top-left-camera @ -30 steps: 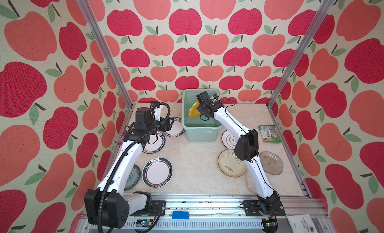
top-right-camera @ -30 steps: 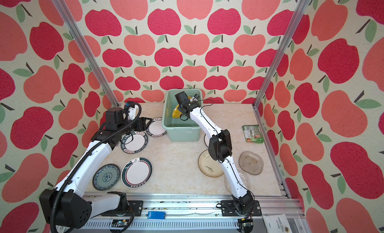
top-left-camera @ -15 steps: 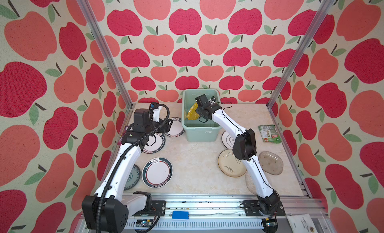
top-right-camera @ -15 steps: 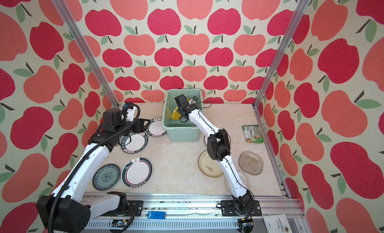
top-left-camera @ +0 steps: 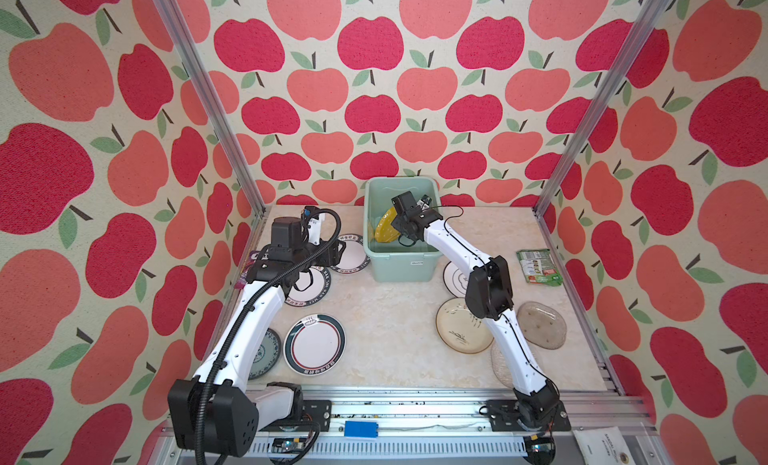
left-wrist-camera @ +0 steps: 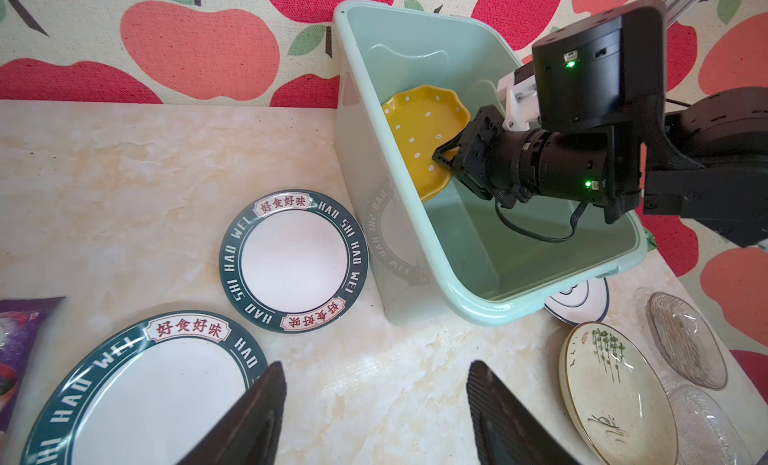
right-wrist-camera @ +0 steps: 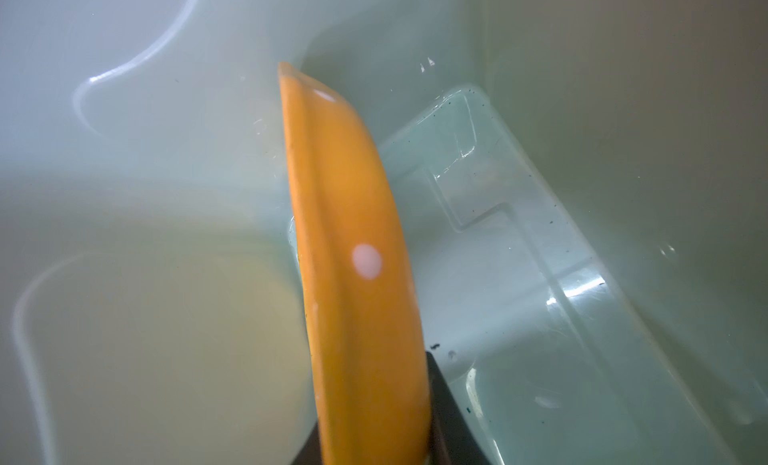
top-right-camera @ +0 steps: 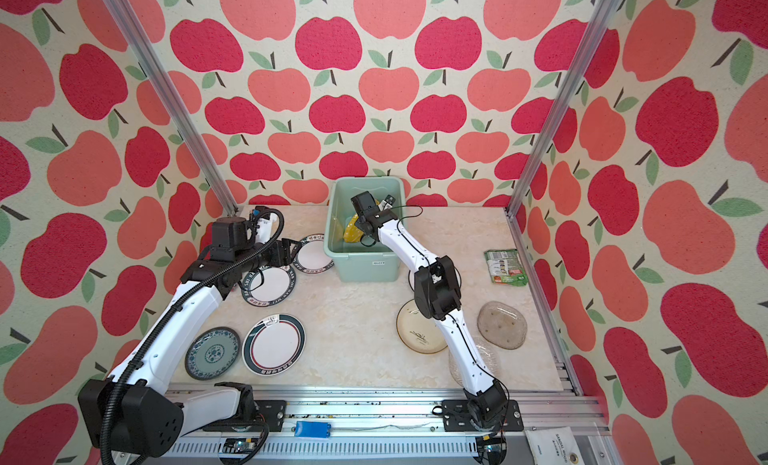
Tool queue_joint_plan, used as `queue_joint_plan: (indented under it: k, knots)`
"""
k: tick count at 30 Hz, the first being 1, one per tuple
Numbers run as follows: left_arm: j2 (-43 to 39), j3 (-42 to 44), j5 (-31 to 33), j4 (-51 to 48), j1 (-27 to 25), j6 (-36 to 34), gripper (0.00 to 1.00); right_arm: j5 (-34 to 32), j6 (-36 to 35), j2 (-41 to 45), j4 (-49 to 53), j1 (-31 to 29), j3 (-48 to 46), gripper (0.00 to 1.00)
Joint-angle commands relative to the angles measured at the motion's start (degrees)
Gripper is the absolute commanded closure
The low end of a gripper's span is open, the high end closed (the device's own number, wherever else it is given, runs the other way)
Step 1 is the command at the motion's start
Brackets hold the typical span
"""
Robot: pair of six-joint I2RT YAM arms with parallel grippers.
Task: Place the plates into the plastic bin on the countertop
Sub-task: 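Lower the yellow plate into the green bin with the right gripper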
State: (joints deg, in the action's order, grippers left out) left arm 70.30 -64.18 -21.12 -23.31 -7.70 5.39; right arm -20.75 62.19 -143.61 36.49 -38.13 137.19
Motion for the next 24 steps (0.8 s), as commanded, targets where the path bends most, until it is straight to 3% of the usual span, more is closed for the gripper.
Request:
queue_joint_plan:
  k: [1,24]
  knots:
    - [0.60,-2.30,1.94,-1.95,0.36,-1.09,0.29,-0.39,-1.68,1.14,-5.49,0.60,-0.58,0.89]
    - [4.84,-5.72,3.71,-3.93,0.53,-0.20,0.29,-0.16,-4.77,2.03,-3.40,1.72,-4.83,0.61]
